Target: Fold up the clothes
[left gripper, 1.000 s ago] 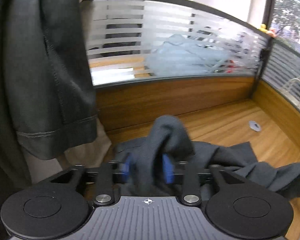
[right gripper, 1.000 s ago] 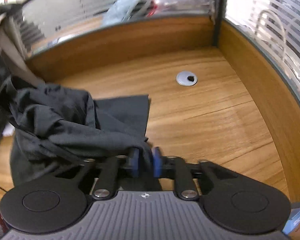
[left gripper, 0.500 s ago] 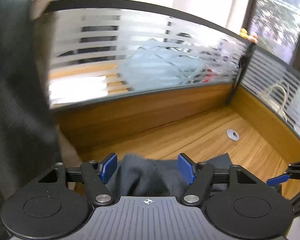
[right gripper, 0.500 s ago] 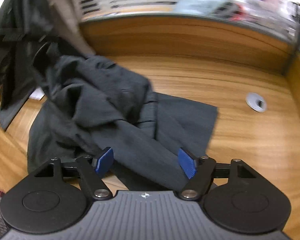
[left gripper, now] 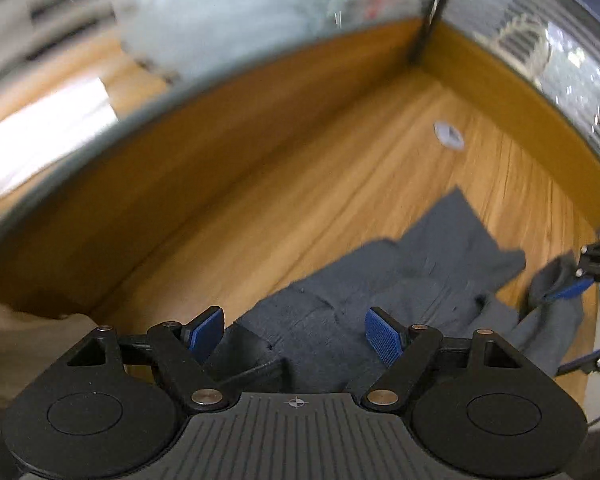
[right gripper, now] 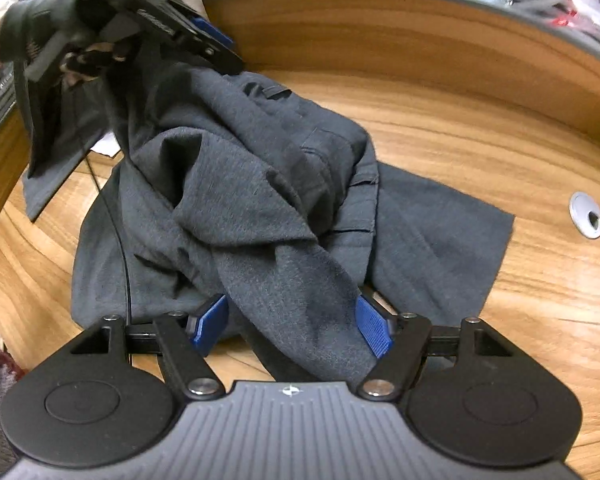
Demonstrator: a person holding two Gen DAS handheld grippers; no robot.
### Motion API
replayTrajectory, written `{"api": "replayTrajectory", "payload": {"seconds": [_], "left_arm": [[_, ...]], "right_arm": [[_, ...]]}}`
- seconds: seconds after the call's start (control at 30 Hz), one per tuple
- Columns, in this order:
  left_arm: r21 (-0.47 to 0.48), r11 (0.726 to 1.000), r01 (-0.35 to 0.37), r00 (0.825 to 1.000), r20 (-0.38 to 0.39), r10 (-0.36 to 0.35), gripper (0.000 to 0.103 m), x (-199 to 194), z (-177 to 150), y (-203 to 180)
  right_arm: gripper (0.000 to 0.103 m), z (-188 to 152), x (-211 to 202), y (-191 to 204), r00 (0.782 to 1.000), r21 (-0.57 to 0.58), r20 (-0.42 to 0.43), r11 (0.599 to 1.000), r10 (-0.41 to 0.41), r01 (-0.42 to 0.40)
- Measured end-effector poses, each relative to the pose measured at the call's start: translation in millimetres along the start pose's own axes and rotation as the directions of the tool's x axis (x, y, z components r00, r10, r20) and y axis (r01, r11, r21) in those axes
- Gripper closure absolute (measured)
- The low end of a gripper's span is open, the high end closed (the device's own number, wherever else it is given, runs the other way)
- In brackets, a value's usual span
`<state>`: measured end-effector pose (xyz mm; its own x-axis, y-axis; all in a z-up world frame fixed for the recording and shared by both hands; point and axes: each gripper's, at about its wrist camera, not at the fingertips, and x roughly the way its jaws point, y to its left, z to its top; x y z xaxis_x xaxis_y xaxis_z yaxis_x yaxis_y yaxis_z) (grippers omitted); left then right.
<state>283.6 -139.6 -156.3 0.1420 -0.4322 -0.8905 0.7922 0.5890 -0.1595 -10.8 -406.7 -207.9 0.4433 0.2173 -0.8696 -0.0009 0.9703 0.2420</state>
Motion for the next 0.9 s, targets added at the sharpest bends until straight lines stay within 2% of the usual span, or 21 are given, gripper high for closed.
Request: {"api": "replayTrajectory", "payload": {"seconds": [0.17,0.27,0.37,0.47,0.53,0.63,0.7,0.8,0.9], "left_arm": [[0.012,0.996,0.086,0.987,-0.134,-0.084,0.023,31.7,1.2,8.6],[-0.029,0.995,0.1,0.982,-0.155,-0.104,0.024,41.3,-7.2,11.3],[-0.059,0.994,0.091,0.983,-0.156,-0.099,0.028,44.9,-19.9,9.8],[-0.062,0.997,0.052,0.985,-0.16,-0.061,0.04,40.3,-33.4,1.9],[-0.059,0.998,0.004,0.984,-0.176,-0.015,0.058,39.5,-44.8,-7.3],[-0.082,0.994,-0.066,0.987,-0.151,0.053,0.074,28.1,-61.1,-19.0],[-0.143,0.985,-0.094,0.991,-0.108,0.079,0.08,14.5,-68.9,-22.6],[-0.243,0.961,-0.13,0.991,-0.028,0.127,0.085,-13.1,-76.2,-24.6],[-0.34,0.925,-0.167,0.979,0.053,0.196,0.087,-47.5,-79.9,-23.0]], "right_arm": [[0.029,0.2,4.7,0.9,1.0,0.011,-0.015,1.0,0.022,-0.022],[0.03,0.0,6.4,0.7,0.999,0.01,-0.023,0.999,0.031,-0.031],[0.035,1.5,7.4,-1.8,0.999,0.012,-0.024,1.0,0.027,-0.027],[0.044,2.7,6.7,-4.5,1.0,0.025,-0.02,1.0,0.01,-0.01],[0.048,2.4,4.7,-7.2,1.0,0.039,-0.017,0.999,0.01,-0.009],[0.061,0.0,-0.5,-9.0,1.0,0.035,-0.019,0.999,0.004,-0.003],[0.077,-3.8,-6.2,-9.0,1.0,0.028,-0.021,1.0,-0.013,0.014],[0.093,-9.3,-18.1,-9.1,0.999,0.03,-0.014,0.999,-0.042,0.043],[0.098,-11.3,-42.8,-14.8,0.994,0.058,0.037,0.993,-0.105,0.103]]}}
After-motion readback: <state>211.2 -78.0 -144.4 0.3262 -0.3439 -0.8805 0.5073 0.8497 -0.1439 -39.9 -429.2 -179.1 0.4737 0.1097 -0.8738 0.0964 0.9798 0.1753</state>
